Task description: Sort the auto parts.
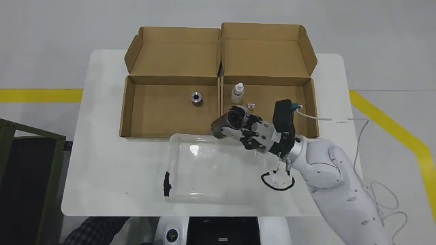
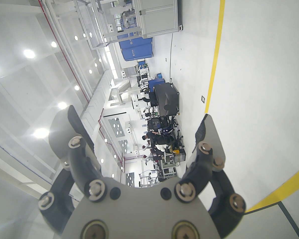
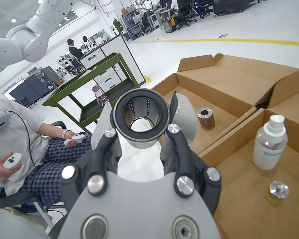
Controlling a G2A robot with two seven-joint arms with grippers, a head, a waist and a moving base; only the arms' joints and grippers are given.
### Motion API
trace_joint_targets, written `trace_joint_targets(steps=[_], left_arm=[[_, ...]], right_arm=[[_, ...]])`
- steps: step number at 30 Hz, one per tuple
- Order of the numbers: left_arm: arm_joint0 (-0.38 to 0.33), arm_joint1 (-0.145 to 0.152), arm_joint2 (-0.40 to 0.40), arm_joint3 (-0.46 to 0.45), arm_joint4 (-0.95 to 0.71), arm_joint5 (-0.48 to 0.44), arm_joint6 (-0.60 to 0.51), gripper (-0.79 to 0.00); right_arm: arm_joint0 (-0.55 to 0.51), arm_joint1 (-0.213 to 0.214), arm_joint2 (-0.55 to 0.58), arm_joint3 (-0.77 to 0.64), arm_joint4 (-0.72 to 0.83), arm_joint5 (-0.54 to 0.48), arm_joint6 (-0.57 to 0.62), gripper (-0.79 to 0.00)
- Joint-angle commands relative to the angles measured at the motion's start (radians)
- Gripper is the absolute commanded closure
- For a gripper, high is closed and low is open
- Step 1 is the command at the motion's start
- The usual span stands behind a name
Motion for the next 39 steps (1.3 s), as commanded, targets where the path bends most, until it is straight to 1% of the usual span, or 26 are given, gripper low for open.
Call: trace_joint_targets(steps=[1,8,14,20,31,39], left_arm=[[0.0,0.0,0.0,0.0,0.0,0.0,0.0,-0.785],[0.0,0.0,0.0,0.0,0.0,0.0,0.0,-0.785],[0.0,0.0,0.0,0.0,0.0,0.0,0.0,-0.785],[0.0,0.0,0.0,0.0,0.0,0.0,0.0,-0.785],[0.0,0.0,0.0,0.0,0.0,0.0,0.0,-0.785],[0.0,0.0,0.0,0.0,0.0,0.0,0.0,-0.785]], right_arm=[[0.004,0.0,-0.001,0.005,0.0,0.003,-0.002,0.0],[0.027,-0.002,-0.013,0.024,-0.03,0.026,-0.017,0.0],[0.059,-0.006,-0.039,0.026,-0.116,0.056,-0.024,0.0],[0.105,-0.016,-0.1,0.032,-0.228,0.113,-0.019,0.0],[0.217,-0.041,-0.214,0.083,-0.389,0.224,0.017,0.0],[0.304,-0.064,-0.305,0.123,-0.534,0.291,0.065,0.0]])
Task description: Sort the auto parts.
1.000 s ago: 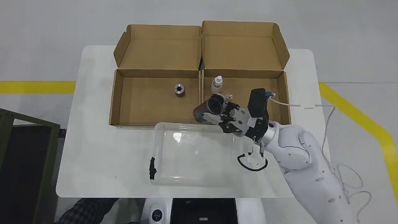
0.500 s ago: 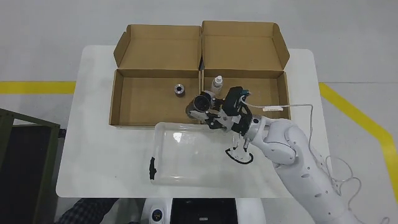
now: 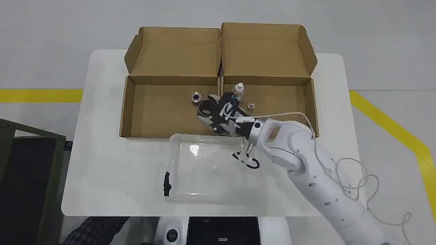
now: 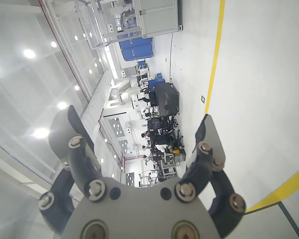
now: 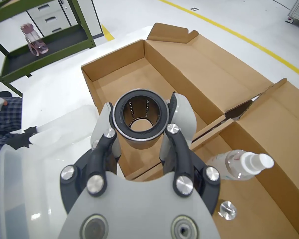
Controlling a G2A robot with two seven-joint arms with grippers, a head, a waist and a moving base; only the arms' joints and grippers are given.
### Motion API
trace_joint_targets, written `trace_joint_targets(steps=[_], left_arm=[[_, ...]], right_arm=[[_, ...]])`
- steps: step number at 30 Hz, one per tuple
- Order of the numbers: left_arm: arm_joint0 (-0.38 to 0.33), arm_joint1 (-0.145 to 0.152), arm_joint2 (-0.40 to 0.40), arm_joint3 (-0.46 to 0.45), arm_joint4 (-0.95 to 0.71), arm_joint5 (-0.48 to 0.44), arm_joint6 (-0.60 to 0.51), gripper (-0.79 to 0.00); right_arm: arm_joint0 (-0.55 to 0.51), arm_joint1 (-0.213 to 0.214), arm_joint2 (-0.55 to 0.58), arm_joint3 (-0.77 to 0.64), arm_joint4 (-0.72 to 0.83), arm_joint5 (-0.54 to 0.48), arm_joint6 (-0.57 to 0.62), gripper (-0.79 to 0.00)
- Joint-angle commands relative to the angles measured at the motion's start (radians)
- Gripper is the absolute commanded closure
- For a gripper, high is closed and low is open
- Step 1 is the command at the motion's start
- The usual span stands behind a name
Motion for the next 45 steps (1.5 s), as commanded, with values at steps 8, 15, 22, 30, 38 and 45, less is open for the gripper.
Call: trace_joint_targets(steps=[8,15,22,30,38,45], left_arm=[[0.0,0.0,0.0,0.0,0.0,0.0,0.0,-0.785],[0.0,0.0,0.0,0.0,0.0,0.0,0.0,-0.785],[0.0,0.0,0.0,0.0,0.0,0.0,0.0,-0.785],[0.0,0.0,0.0,0.0,0.0,0.0,0.0,-0.785],[0.0,0.0,0.0,0.0,0.0,0.0,0.0,-0.785],[0.0,0.0,0.0,0.0,0.0,0.0,0.0,-0.785]], right_arm=[[0.091,-0.035,-0.098,0.093,-0.054,0.035,0.037,0.0],[0.141,-0.059,-0.145,0.167,-0.07,0.047,0.053,0.0],[0.172,-0.078,-0.17,0.222,-0.087,0.058,0.063,0.0],[0.195,-0.096,-0.186,0.281,-0.108,0.077,0.064,-0.068],[0.204,-0.11,-0.19,0.321,-0.11,0.077,0.069,-0.172],[0.204,-0.119,-0.189,0.332,-0.116,0.068,0.082,-0.308]])
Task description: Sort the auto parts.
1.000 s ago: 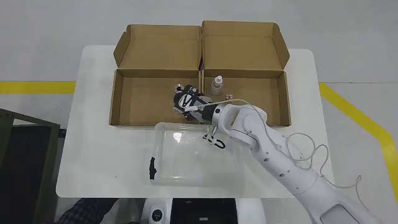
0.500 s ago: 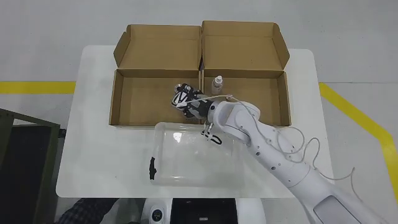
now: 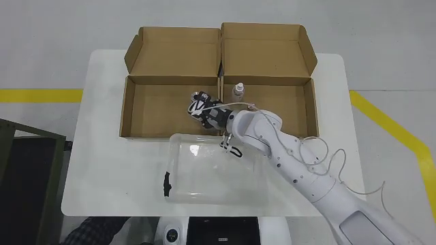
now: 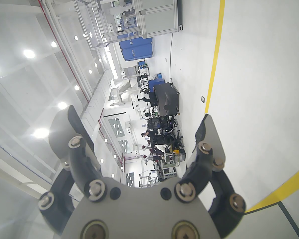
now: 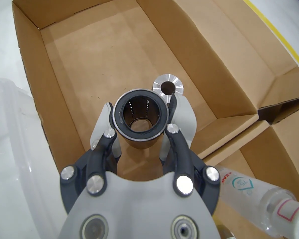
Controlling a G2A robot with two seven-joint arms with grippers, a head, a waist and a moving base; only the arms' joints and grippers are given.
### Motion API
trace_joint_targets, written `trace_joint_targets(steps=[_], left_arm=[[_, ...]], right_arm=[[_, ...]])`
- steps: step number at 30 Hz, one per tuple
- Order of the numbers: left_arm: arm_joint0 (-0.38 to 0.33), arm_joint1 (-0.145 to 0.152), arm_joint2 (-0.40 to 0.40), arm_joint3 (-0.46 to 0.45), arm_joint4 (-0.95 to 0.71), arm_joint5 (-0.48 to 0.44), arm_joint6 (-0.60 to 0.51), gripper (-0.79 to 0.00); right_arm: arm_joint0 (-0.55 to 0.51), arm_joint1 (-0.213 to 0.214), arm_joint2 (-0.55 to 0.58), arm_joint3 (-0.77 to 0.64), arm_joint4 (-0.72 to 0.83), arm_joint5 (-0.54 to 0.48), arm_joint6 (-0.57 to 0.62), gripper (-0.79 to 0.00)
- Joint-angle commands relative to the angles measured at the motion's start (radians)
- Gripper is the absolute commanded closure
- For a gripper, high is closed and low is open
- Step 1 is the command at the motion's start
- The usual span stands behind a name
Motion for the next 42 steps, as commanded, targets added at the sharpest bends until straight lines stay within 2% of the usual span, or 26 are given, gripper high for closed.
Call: trace_joint_targets(steps=[1,8,10,13,20,32,42], left_arm=[[0.0,0.0,0.0,0.0,0.0,0.0,0.0,-0.785],[0.0,0.0,0.0,0.0,0.0,0.0,0.0,-0.785],[0.0,0.0,0.0,0.0,0.0,0.0,0.0,-0.785],[0.0,0.0,0.0,0.0,0.0,0.0,0.0,-0.785],[0.0,0.0,0.0,0.0,0.0,0.0,0.0,-0.785],[0.0,0.0,0.0,0.0,0.0,0.0,0.0,-0.785],[0.0,0.0,0.0,0.0,0.0,0.0,0.0,-0.785]], right_arm=[[-0.001,-0.002,0.001,0.001,-0.002,-0.002,0.004,-0.311],[-0.005,-0.008,0.005,0.004,-0.009,-0.009,0.01,-0.354],[-0.007,-0.01,0.007,0.005,-0.009,-0.011,0.009,-0.391],[-0.01,-0.012,0.01,0.005,-0.013,-0.015,0.01,-0.493],[-0.025,-0.012,0.032,-0.021,-0.015,-0.021,-0.004,-0.486],[-0.113,0.018,0.139,-0.243,-0.029,-0.093,-0.043,-0.52],[-0.274,0.064,0.311,-0.421,-0.033,-0.171,-0.133,-0.646]])
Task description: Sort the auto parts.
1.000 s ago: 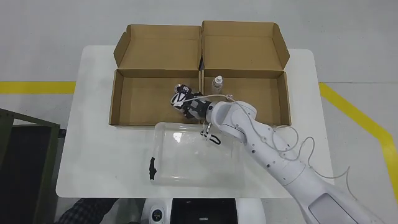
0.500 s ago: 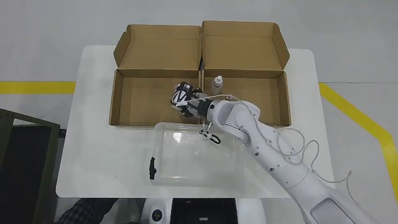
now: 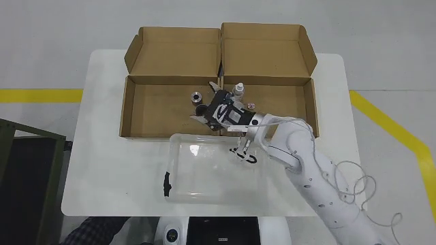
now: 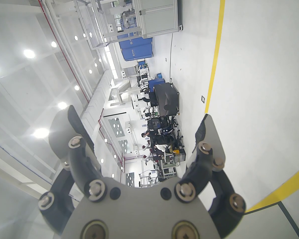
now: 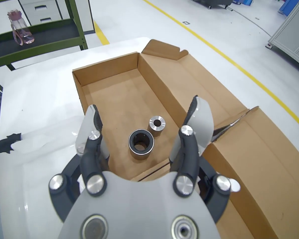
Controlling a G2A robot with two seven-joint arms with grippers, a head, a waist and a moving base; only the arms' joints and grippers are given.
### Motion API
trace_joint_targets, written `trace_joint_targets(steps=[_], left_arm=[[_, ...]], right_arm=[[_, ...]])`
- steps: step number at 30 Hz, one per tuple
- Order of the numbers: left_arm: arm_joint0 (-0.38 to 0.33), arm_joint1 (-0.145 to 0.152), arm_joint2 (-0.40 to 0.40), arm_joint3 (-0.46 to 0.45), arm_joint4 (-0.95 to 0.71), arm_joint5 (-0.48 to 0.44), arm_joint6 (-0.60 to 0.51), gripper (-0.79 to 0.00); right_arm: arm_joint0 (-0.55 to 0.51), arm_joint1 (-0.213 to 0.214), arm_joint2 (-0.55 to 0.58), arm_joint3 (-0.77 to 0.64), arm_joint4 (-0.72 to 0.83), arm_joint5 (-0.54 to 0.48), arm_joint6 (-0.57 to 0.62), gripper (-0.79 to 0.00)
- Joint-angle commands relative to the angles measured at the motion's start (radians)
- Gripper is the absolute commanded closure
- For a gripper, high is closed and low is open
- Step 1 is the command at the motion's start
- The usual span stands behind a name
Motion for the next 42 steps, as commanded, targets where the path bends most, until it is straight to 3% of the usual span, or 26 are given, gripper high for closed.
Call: trace_joint_targets(steps=[1,10,27,42], left_arm=[[0.0,0.0,0.0,0.0,0.0,0.0,0.0,-0.785],[0.0,0.0,0.0,0.0,0.0,0.0,0.0,-0.785],[0.0,0.0,0.0,0.0,0.0,0.0,0.0,-0.785],[0.0,0.0,0.0,0.0,0.0,0.0,0.0,-0.785]], right_arm=[[-0.038,0.01,0.043,-0.025,-0.005,-0.02,-0.032,-0.662],[-0.246,0.052,0.228,-0.109,-0.095,-0.056,-0.209,-0.785],[-0.519,0.09,0.49,-0.071,-0.1,-0.027,-0.533,-0.785],[-0.687,0.107,0.681,-0.073,-0.075,0.004,-0.656,-0.785]])
